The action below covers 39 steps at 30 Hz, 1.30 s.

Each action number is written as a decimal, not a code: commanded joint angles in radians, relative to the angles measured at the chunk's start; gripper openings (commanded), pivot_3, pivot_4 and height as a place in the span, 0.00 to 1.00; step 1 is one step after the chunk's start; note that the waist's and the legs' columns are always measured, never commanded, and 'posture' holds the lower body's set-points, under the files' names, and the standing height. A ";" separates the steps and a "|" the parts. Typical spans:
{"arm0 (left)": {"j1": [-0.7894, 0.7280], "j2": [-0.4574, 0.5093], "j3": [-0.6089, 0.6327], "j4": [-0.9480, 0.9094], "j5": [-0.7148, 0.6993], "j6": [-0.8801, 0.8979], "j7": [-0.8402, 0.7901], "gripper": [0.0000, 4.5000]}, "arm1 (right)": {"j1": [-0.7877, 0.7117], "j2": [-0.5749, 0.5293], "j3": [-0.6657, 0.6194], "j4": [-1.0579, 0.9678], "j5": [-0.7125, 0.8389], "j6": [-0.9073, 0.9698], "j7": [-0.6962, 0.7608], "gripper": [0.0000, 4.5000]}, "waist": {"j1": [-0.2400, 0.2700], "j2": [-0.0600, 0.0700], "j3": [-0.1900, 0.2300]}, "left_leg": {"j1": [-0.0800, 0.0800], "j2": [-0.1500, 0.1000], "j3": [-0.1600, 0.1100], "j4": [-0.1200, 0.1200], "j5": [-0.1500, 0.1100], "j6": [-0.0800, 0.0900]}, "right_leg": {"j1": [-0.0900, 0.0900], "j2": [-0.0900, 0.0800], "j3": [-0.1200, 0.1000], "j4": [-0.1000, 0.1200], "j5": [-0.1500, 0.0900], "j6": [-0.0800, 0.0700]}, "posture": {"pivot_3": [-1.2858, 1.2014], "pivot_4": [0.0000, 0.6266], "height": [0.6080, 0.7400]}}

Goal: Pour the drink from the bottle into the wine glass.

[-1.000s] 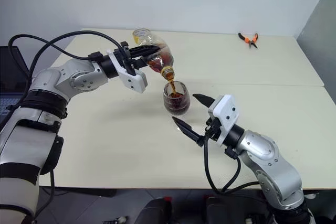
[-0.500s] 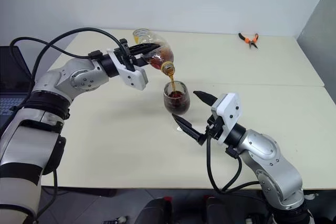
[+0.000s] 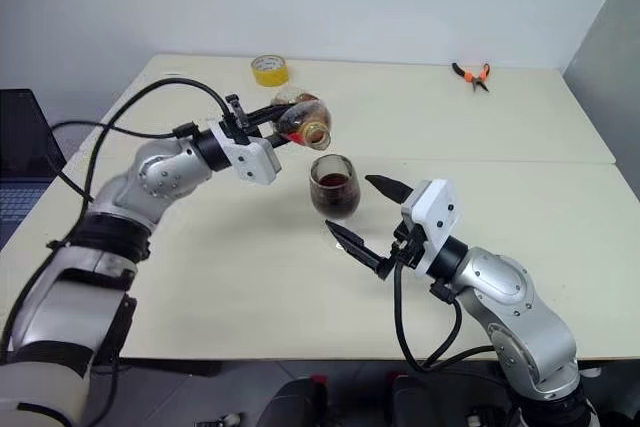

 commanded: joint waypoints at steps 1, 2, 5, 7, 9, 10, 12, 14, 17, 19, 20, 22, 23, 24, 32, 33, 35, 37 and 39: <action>0.050 -0.032 0.114 -0.141 -0.159 0.188 -0.022 0.14 | 0.000 -0.009 -0.002 -0.058 0.015 -0.021 0.016 1.00 | 0.000 0.000 0.000 | 0.000 0.000 0.000 0.000 0.000 0.000 | 0.000 0.000 0.000 0.000 0.000 0.000 | 0.52 0.24 1.00; 0.078 -0.049 0.137 -0.175 -0.193 0.253 -0.023 0.14 | -0.001 -0.014 -0.003 -0.062 0.018 -0.017 0.019 1.00 | 0.000 0.000 0.000 | 0.000 0.000 0.000 0.000 0.000 0.000 | 0.000 0.000 0.000 0.000 0.000 0.000 | 0.52 0.24 1.00; 0.149 -0.083 0.189 -0.262 -0.242 0.390 -0.015 0.14 | -0.003 -0.027 -0.009 -0.071 0.028 -0.001 0.024 1.00 | 0.000 0.000 0.000 | 0.000 0.000 0.000 0.001 0.000 0.000 | 0.001 0.000 0.000 0.000 0.000 0.000 | 0.52 0.24 1.00; 0.210 -0.116 0.229 -0.309 -0.268 0.470 0.021 0.14 | -0.016 -0.042 -0.024 -0.088 0.077 0.064 0.013 1.00 | 0.000 0.000 0.000 | 0.000 0.000 -0.001 0.001 0.000 0.000 | 0.001 0.000 0.000 0.000 0.000 0.000 | 0.52 0.24 1.00; 0.258 -0.152 0.267 -0.350 -0.295 0.544 0.053 0.14 | -0.035 -0.054 -0.040 -0.103 0.116 0.118 -0.006 1.00 | 0.000 0.000 -0.001 | 0.000 0.000 -0.001 0.001 0.000 0.000 | 0.001 0.000 0.000 0.000 0.000 0.000 | 0.52 0.24 1.00; 0.281 -0.174 0.288 -0.367 -0.314 0.588 0.074 0.14 | -0.050 -0.060 -0.051 -0.111 0.135 0.146 -0.020 1.00 | 0.001 0.000 -0.001 | 0.000 0.000 -0.001 0.001 0.000 0.000 | 0.001 0.000 0.000 0.000 0.000 0.000 | 0.52 0.24 1.00; 0.316 -0.203 0.316 -0.382 -0.333 0.641 0.094 0.14 | -0.078 -0.065 -0.075 -0.117 0.172 0.188 -0.041 1.00 | 0.001 0.000 -0.001 | 0.000 0.000 -0.001 0.001 -0.001 0.001 | 0.001 0.000 0.000 0.000 0.000 0.000 | 0.52 0.24 1.00; 0.334 -0.237 0.364 -0.361 -0.373 0.694 0.125 0.14 | -0.108 -0.072 -0.090 -0.118 0.205 0.222 -0.052 1.00 | 0.002 0.000 -0.001 | 0.000 0.000 -0.002 0.001 -0.001 0.001 | 0.001 0.000 -0.001 0.000 0.000 0.000 | 0.52 0.24 1.00; 0.334 -0.267 0.415 -0.320 -0.415 0.740 0.145 0.14 | -0.125 -0.084 -0.096 -0.119 0.231 0.251 -0.062 1.00 | 0.003 -0.001 -0.001 | 0.000 0.000 -0.002 0.001 -0.001 0.002 | 0.001 0.000 -0.001 0.000 0.000 0.000 | 0.52 0.24 1.00; 0.332 -0.280 0.437 -0.297 -0.431 0.752 0.148 0.14 | -0.130 -0.094 -0.093 -0.126 0.244 0.267 -0.068 1.00 | 0.004 -0.001 -0.001 | 0.000 0.000 -0.002 0.001 -0.001 0.002 | 0.001 0.000 -0.001 0.000 0.000 0.000 | 0.52 0.24 1.00; 0.333 -0.281 0.439 -0.289 -0.426 0.749 0.151 0.14 | -0.132 -0.099 -0.092 -0.131 0.250 0.275 -0.072 1.00 | 0.004 -0.001 -0.001 | 0.000 0.000 -0.002 0.001 -0.001 0.002 | 0.001 0.000 -0.001 0.000 0.000 0.000 | 0.52 0.24 1.00; 0.334 -0.296 0.453 -0.278 -0.431 0.747 0.164 0.14 | -0.136 -0.106 -0.090 -0.144 0.263 0.292 -0.080 1.00 | 0.004 -0.001 -0.001 | 0.000 0.000 -0.002 0.001 -0.001 0.002 | 0.001 0.000 -0.001 0.000 0.000 0.000 | 0.52 0.24 1.00; 0.334 -0.302 0.460 -0.273 -0.432 0.750 0.173 0.14 | -0.139 -0.109 -0.090 -0.149 0.268 0.299 -0.085 1.00 | 0.004 -0.001 -0.001 | 0.000 0.000 -0.002 0.001 -0.001 0.002 | 0.001 0.000 -0.001 0.000 0.000 0.000 | 0.52 0.24 1.00; 0.333 -0.306 0.466 -0.269 -0.433 0.753 0.179 0.14 | -0.141 -0.111 -0.090 -0.152 0.271 0.305 -0.089 1.00 | 0.004 -0.002 -0.001 | 0.000 0.000 -0.002 0.001 -0.001 0.002 | 0.001 0.000 -0.001 0.000 0.000 0.000 | 0.52 0.24 1.00; 0.322 -0.354 0.482 -0.204 -0.445 0.745 0.191 0.14 | -0.159 -0.172 -0.108 -0.142 0.274 0.307 -0.071 1.00 | 0.005 -0.003 -0.002 | 0.000 0.000 -0.002 0.001 -0.001 0.002 | 0.002 0.000 -0.001 -0.001 0.000 0.000 | 0.52 0.24 1.00; 0.319 -0.353 0.482 -0.195 -0.441 0.740 0.189 0.14 | -0.160 -0.174 -0.108 -0.140 0.276 0.306 -0.070 1.00 | 0.005 -0.003 -0.002 | 0.000 0.000 -0.002 0.001 -0.001 0.002 | 0.002 0.000 -0.001 -0.001 0.000 0.000 | 0.52 0.24 1.00; 0.312 -0.355 0.486 -0.175 -0.446 0.730 0.182 0.14 | -0.164 -0.176 -0.107 -0.138 0.277 0.304 -0.070 1.00 | 0.005 -0.003 -0.002 | 0.000 0.000 -0.002 0.001 -0.001 0.002 | 0.001 0.000 -0.001 -0.001 0.000 0.000 | 0.52 0.24 1.00; 0.305 -0.355 0.488 -0.158 -0.450 0.722 0.172 0.14 | -0.168 -0.176 -0.107 -0.137 0.278 0.305 -0.070 1.00 | 0.005 -0.003 -0.002 | 0.000 0.000 -0.002 0.001 -0.001 0.002 | 0.001 0.000 -0.001 -0.001 0.000 0.000 | 0.52 0.24 1.00; 0.301 -0.354 0.487 -0.146 -0.450 0.715 0.164 0.14 | -0.172 -0.176 -0.106 -0.136 0.280 0.305 -0.070 1.00 | 0.005 -0.003 -0.002 | 0.000 0.000 -0.002 0.001 -0.001 0.002 | 0.001 0.000 -0.001 -0.001 0.000 0.000 | 0.52 0.24 1.00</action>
